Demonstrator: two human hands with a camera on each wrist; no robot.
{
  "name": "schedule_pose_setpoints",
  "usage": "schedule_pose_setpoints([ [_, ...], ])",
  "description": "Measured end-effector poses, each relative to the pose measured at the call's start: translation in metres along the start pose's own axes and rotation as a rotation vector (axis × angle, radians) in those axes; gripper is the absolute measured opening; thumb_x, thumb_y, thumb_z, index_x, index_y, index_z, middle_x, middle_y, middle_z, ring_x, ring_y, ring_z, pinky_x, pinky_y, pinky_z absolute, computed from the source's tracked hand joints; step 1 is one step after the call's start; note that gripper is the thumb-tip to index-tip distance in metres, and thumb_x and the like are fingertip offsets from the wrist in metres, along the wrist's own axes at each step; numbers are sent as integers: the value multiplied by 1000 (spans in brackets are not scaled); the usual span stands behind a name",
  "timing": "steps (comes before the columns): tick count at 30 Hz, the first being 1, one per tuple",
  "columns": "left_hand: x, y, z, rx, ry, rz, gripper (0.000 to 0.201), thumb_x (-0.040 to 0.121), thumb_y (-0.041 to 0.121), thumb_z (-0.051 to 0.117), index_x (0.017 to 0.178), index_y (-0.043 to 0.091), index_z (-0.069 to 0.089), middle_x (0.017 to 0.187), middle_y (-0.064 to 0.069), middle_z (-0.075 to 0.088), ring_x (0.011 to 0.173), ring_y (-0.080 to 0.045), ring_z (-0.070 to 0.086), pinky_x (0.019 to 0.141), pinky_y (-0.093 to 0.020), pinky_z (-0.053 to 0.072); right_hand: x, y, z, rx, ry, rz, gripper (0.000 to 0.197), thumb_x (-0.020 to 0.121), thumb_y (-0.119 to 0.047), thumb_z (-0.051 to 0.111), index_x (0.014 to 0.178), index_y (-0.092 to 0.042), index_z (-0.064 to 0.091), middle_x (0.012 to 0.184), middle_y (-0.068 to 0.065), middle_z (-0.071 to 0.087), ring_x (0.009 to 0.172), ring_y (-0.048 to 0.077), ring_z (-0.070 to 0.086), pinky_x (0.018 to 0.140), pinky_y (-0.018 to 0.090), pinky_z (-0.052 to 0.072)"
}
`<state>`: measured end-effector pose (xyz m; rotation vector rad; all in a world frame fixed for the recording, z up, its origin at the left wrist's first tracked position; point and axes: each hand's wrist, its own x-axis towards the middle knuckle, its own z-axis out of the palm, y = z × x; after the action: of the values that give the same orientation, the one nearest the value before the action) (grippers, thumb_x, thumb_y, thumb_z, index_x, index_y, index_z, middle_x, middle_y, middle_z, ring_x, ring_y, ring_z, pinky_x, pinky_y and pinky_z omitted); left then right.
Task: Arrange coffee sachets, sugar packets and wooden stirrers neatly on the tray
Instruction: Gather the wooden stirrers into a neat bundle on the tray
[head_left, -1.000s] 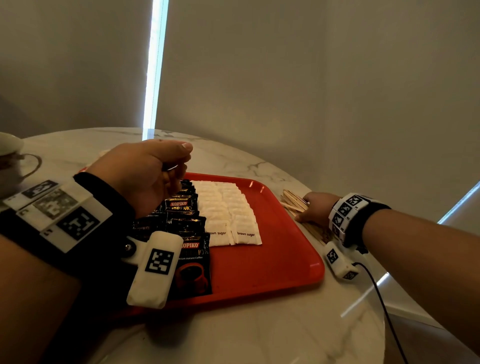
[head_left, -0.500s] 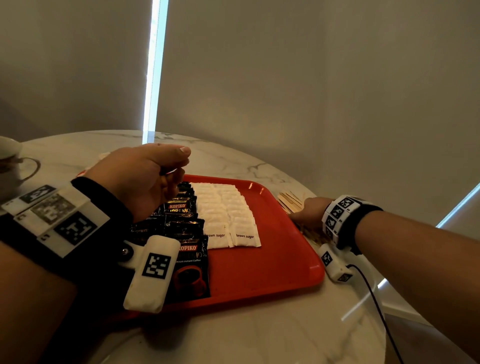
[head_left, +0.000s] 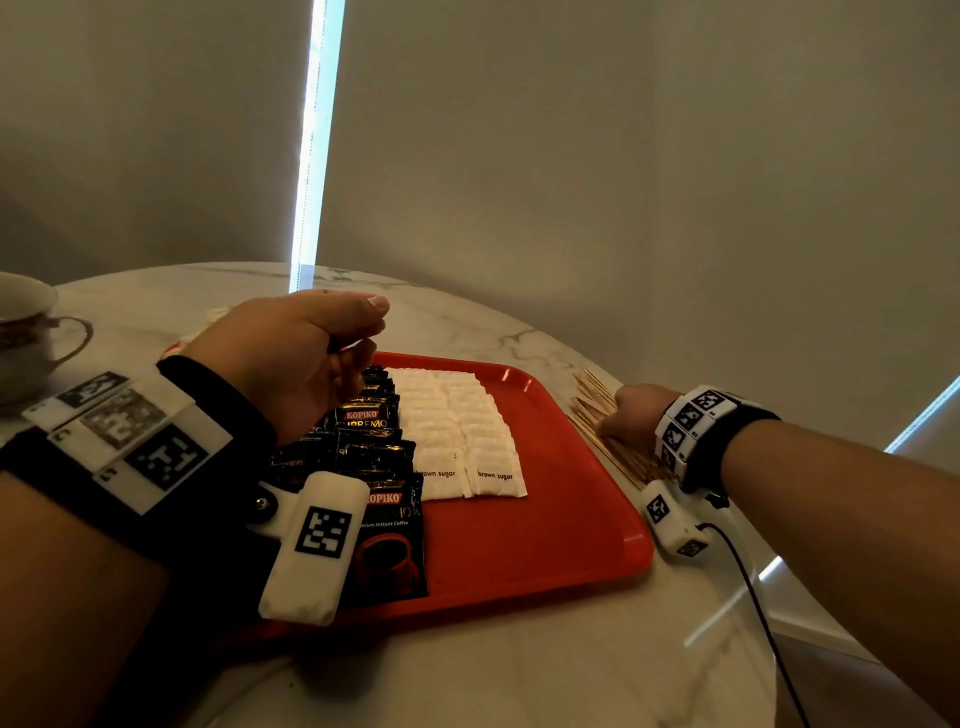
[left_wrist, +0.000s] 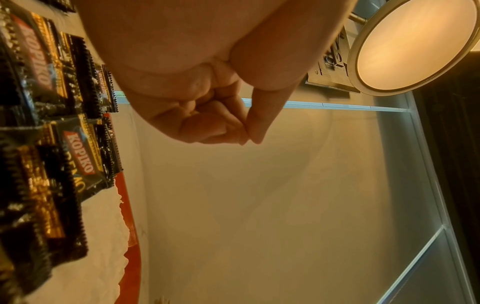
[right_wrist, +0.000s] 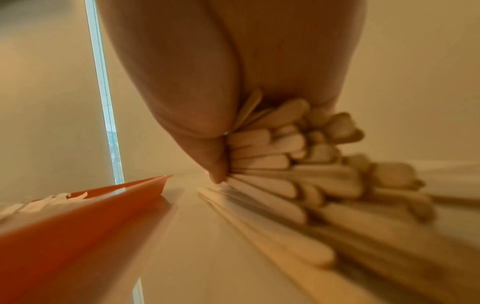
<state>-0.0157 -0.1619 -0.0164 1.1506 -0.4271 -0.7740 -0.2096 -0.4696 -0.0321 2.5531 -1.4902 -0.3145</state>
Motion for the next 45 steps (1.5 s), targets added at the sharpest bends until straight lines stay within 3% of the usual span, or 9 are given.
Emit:
schedule_pose_setpoints([
  [5, 0, 1, -1, 4, 4, -7, 7, 91, 22, 68, 91, 18, 62, 83, 5, 62, 63, -7, 54, 55, -23, 41, -2, 3, -13, 31, -10, -11, 30, 97, -43, 56, 85, -15, 56, 81, 1, 57, 70, 14, 53, 54, 25, 36],
  [19, -2, 1, 0, 5, -2, -2, 7, 91, 23, 68, 94, 18, 63, 86, 4, 63, 70, -10, 54, 57, -24, 42, -9, 15, -20, 277, 22, 8, 27, 96, -40, 60, 93, -14, 66, 87, 4, 67, 77, 18, 63, 60, 27, 43],
  [24, -1, 1, 1, -1, -4, 0, 7, 92, 22, 68, 94, 18, 63, 87, 4, 63, 71, -10, 54, 57, -24, 41, -5, 22, -20, 590, 21, 25, 22, 96, -31, 62, 97, -10, 68, 92, 6, 77, 85, 25, 75, 83, 45, 61],
  [27, -1, 1, 0, -3, -8, -2, 7, 92, 22, 68, 93, 17, 63, 84, 4, 62, 67, -9, 53, 54, -23, 41, -13, 20, -26, 797, 57, 20, 17, 100, -24, 58, 107, -9, 61, 93, 6, 75, 77, 20, 76, 62, 34, 59],
  [29, -1, 1, 0, -8, -7, -4, 7, 92, 22, 67, 90, 18, 62, 84, 4, 61, 67, -10, 53, 54, -23, 41, -19, 17, -31, 919, 81, -7, 19, 100, -24, 58, 113, -9, 59, 96, 7, 74, 80, 21, 75, 62, 35, 58],
  [34, -1, 2, 2, -97, -29, -16, 11, 86, 24, 71, 91, 19, 63, 88, 1, 60, 72, -12, 56, 53, -23, 45, -48, -13, -56, 1377, -82, -197, 22, 100, -19, 58, 119, -8, 56, 91, 9, 69, 70, 20, 68, 61, 38, 54],
  [37, -6, 5, 4, -123, -105, -18, 42, 68, 33, 78, 104, 21, 61, 95, -2, 60, 79, -15, 59, 51, -24, 50, -82, -50, -73, 1569, -302, -436, 19, 100, -15, 56, 117, -8, 53, 86, 7, 67, 66, 20, 64, 60, 34, 57],
  [42, -11, 5, 7, -40, -214, 6, 70, 68, 42, 82, 128, 13, 59, 108, -8, 63, 91, -20, 63, 69, -30, 54, -121, -110, -70, 1729, -578, -785, 27, 92, -16, 57, 117, -8, 51, 83, 7, 62, 62, 18, 60, 59, 32, 53],
  [45, -14, 2, 8, 14, -303, 19, 63, 78, 44, 71, 128, 6, 64, 102, -10, 64, 89, -23, 62, 83, -37, 51, -130, -128, -56, 1816, -624, -833, 29, 94, -17, 59, 120, -6, 54, 84, 9, 62, 63, 19, 60, 58, 31, 52],
])
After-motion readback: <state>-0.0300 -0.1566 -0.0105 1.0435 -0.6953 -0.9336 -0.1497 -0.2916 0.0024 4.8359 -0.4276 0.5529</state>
